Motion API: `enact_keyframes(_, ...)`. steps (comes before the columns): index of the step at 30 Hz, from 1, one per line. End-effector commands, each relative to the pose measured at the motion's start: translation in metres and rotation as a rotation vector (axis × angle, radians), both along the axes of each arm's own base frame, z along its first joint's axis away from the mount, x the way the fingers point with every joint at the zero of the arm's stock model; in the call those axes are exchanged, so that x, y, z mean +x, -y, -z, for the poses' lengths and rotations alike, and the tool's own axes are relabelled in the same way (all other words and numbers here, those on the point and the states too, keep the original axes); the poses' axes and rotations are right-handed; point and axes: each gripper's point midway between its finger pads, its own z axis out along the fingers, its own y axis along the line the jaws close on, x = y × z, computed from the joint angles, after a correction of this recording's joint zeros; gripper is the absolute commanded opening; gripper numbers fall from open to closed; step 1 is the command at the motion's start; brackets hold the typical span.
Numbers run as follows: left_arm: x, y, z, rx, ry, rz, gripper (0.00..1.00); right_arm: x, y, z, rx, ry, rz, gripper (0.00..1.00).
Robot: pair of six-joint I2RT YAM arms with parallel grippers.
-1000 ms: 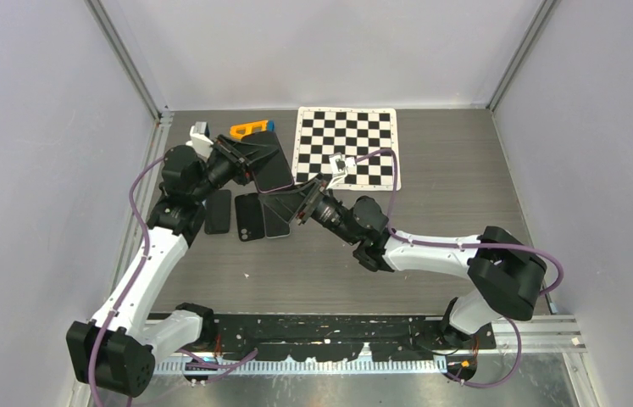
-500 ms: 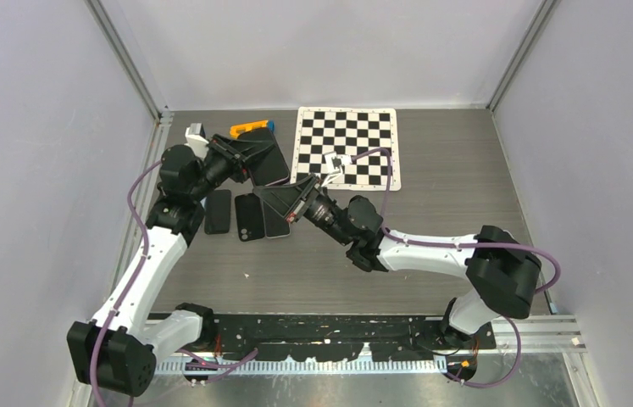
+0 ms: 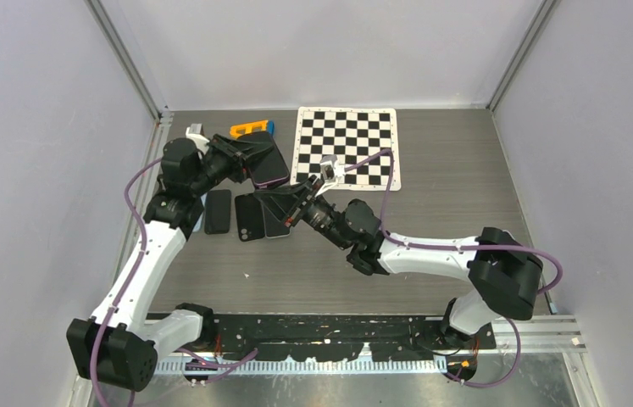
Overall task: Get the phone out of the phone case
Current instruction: Remove the phone case from the phone.
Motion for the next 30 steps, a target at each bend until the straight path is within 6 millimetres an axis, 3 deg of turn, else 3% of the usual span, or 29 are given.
enact_keyframes(1,-0.035,0.013,-0.071,-0.058,0.163,0.12,0.0,0.063,0.048,0.139,-0.609,-0.04,0.337,0.02)
enact_keyframes(5,-0.034,0.011,-0.069,-0.046,0.164,0.109,0.0,0.058,0.05,0.124,-0.558,-0.043,0.322,0.02)
enact_keyframes(8,-0.032,0.011,-0.067,-0.041,0.169,0.104,0.0,0.05,0.054,0.101,-0.464,-0.066,0.309,0.06)
enact_keyframes(10,-0.03,0.01,-0.065,-0.04,0.182,0.103,0.0,0.044,0.058,0.087,-0.411,-0.076,0.29,0.23)
enact_keyframes(11,-0.028,0.01,-0.062,-0.035,0.184,0.106,0.0,0.039,0.056,0.085,-0.405,-0.071,0.251,0.4)
enact_keyframes(13,-0.025,0.01,-0.056,-0.027,0.185,0.12,0.0,0.028,0.058,0.071,-0.368,-0.058,0.198,0.6)
enact_keyframes(17,-0.019,0.01,-0.046,-0.021,0.204,0.155,0.0,0.005,0.065,0.047,-0.325,-0.022,0.067,0.77)
enact_keyframes(20,-0.02,0.013,-0.04,0.024,0.237,0.203,0.0,-0.017,0.07,0.025,-0.255,-0.018,-0.111,0.8)
enact_keyframes(25,-0.033,0.021,-0.039,0.069,0.29,0.312,0.0,-0.026,0.082,-0.003,-0.121,-0.08,-0.226,0.8)
enact_keyframes(30,-0.043,0.021,-0.039,0.137,0.32,0.347,0.0,-0.029,0.073,-0.016,-0.076,-0.129,-0.322,0.67)
